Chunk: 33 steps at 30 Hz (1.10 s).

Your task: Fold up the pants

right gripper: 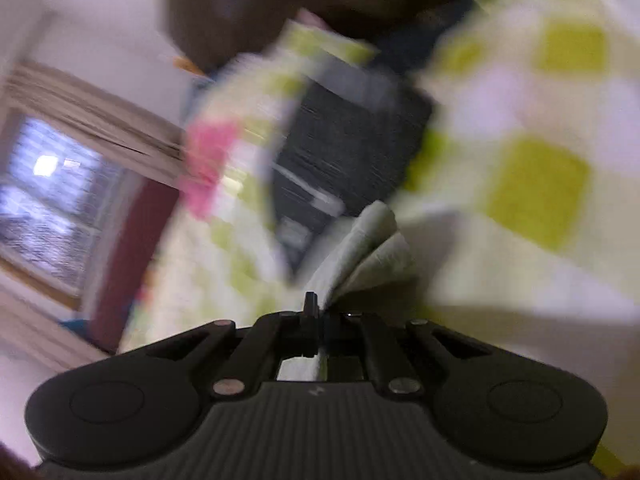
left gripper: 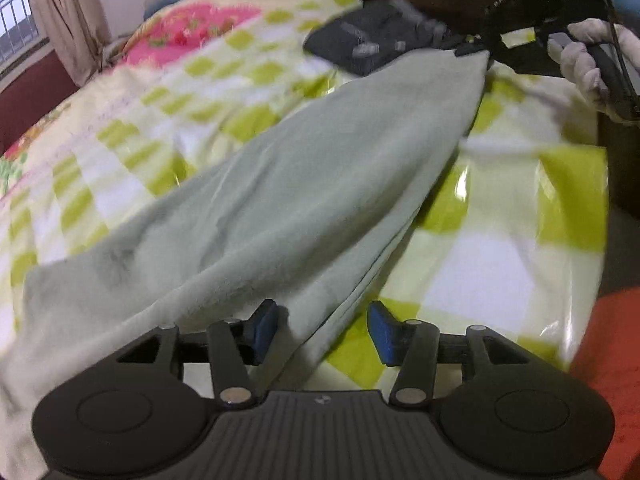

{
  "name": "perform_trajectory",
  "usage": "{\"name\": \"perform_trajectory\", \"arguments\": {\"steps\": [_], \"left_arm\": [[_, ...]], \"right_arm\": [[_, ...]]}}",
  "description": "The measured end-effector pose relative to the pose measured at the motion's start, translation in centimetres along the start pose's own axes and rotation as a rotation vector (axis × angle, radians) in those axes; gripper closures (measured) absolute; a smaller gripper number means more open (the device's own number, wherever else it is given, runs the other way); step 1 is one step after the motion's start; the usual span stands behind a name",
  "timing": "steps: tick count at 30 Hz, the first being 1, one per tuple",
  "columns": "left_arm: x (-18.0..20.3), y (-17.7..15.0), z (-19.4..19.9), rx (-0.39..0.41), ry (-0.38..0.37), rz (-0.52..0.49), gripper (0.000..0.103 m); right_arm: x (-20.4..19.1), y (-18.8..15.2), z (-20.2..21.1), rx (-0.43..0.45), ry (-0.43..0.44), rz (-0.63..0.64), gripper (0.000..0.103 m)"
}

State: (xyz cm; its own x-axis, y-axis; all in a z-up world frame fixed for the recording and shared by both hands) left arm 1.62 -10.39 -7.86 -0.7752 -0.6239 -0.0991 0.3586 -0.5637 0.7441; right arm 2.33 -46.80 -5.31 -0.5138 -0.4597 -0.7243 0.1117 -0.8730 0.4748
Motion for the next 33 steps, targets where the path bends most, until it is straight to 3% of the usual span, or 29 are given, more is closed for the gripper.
{"name": "perform_trajectory", "arguments": {"steps": [4, 7, 10, 11, 13, 14, 17, 19, 21, 25, 28, 31, 33], "left_arm": [[-0.9, 0.2, 2.2, 0.027, 0.005, 0.017, 0.040], [-2.3, 0.2, 4.0, 0.050, 0.041, 0.008, 0.040], [-4.3, -0.3, 5.6, 0.069, 0.075, 0.028, 0.040], [-5.0, -0.4, 6.1, 0.077, 0.091, 0.035, 0.040], [-6.7, -0.9, 6.9, 0.088, 0.137, 0.043, 0.040], [-7.5, -1.3, 7.1, 0.089, 0.157, 0.050, 0.040], [-10.2, -2.5, 7.3, 0.083, 0.227, 0.101, 0.040], [-11.8, -3.4, 7.5, 0.085, 0.265, 0.150, 0.040], [-13.0, -4.1, 7.7, 0.095, 0.283, 0.209, 0.040], [-14.4, -4.9, 7.5, 0.111, 0.297, 0.259, 0.040], [-15.0, -4.9, 7.3, 0.121, 0.271, 0.281, 0.040], [-15.5, -5.1, 7.0, 0.133, 0.251, 0.302, 0.040], [-15.7, -5.2, 6.9, 0.141, 0.237, 0.318, 0.040]], "right_arm": [[-0.5, -0.3, 0.1, 0.018, 0.012, 0.032, 0.099], [-0.4, 0.1, 1.1, 0.018, -0.098, 0.167, 0.093], [-1.1, 1.0, 4.5, 0.108, -0.142, 0.263, 0.089], [-2.4, 0.9, 5.5, 0.127, -0.127, 0.322, 0.089], [-7.3, -0.6, 6.4, 0.111, -0.001, 0.492, 0.089], [-10.7, -2.5, 6.0, 0.050, 0.095, 0.586, 0.086], [-18.3, -10.0, 2.5, -0.202, 0.368, 0.698, 0.060], [-22.4, -16.0, -1.0, -0.365, 0.500, 0.742, 0.062], [-25.7, -21.6, -4.3, -0.499, 0.572, 0.799, 0.061], [-29.4, -29.8, -8.7, -0.727, 0.641, 0.855, 0.062], [-30.3, -33.5, -10.0, -0.803, 0.648, 0.968, 0.062], [-30.0, -35.0, -11.5, -0.861, 0.620, 1.039, 0.065], [-29.7, -35.5, -11.8, -0.885, 0.600, 1.054, 0.100]]}}
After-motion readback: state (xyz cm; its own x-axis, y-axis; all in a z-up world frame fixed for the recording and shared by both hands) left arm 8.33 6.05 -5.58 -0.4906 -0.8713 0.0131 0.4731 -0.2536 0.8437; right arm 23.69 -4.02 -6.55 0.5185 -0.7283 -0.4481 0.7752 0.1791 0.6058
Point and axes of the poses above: each gripper's, at about its wrist camera, not at the fingertips, and z roughly against the way its jaws point, x to its right, y to its top, the point moved 8 cm from there along -z, roughly the way its jaws point, and after that the axes turned 11 degrees about x, right-handed, at the moved point
